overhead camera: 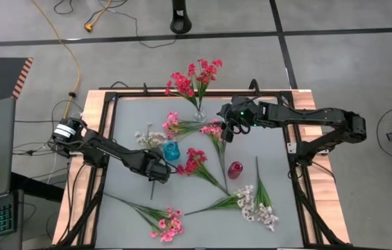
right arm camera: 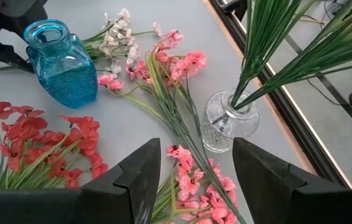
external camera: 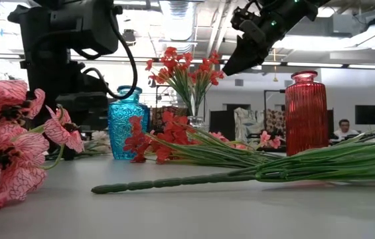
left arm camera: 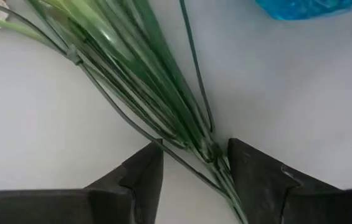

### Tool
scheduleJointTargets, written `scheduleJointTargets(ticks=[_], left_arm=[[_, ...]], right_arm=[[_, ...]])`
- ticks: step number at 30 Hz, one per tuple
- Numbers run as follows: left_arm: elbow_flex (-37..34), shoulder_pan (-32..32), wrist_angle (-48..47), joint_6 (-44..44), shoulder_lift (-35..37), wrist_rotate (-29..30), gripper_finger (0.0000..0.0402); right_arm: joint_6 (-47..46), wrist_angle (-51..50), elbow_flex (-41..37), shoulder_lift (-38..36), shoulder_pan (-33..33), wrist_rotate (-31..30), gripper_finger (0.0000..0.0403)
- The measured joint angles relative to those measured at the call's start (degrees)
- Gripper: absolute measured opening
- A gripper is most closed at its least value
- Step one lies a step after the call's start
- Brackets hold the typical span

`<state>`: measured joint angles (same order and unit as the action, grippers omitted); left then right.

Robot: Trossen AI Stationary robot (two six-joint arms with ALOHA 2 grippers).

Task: Sort flowers into vase by color
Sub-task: Put the left white flower into the blue vase

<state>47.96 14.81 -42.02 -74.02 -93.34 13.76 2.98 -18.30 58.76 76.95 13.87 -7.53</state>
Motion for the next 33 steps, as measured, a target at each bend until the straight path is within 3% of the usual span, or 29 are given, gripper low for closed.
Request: scheduleJointTargets(ticks=[4,12,18,24,33], left_arm=[[-0.06,0.00,-0.17,0.23,0.17,-0.26,0.0129],[-0.06,0.00,-1.35,2.99,0.17,-0.99,0.0014],[-0.30,0.00,-6.13,3.78,1.64,-1.75,0.0009],[-0.17,0.00,-11.17,3.69,8.26,0.87,0.0003],[-0.17,0.00,-12.64,4.57,24.68,13.72,0.0002]], right_arm=[[0.00,-0.14,0.00,0.00,-0.02,0.00,0.0227],[0.00,-0.16,0.00,0.00,-0.33,0.00,0.0227],[0.00,-0.12,0.00,0.00,-0.33,0.00,0.0227],[0.00,-0.11,0.00,0.00,-0.33,-0.02,0.0227],[0.00,-0.11,0.00,0.00,-0.33,0.00,0.0227]])
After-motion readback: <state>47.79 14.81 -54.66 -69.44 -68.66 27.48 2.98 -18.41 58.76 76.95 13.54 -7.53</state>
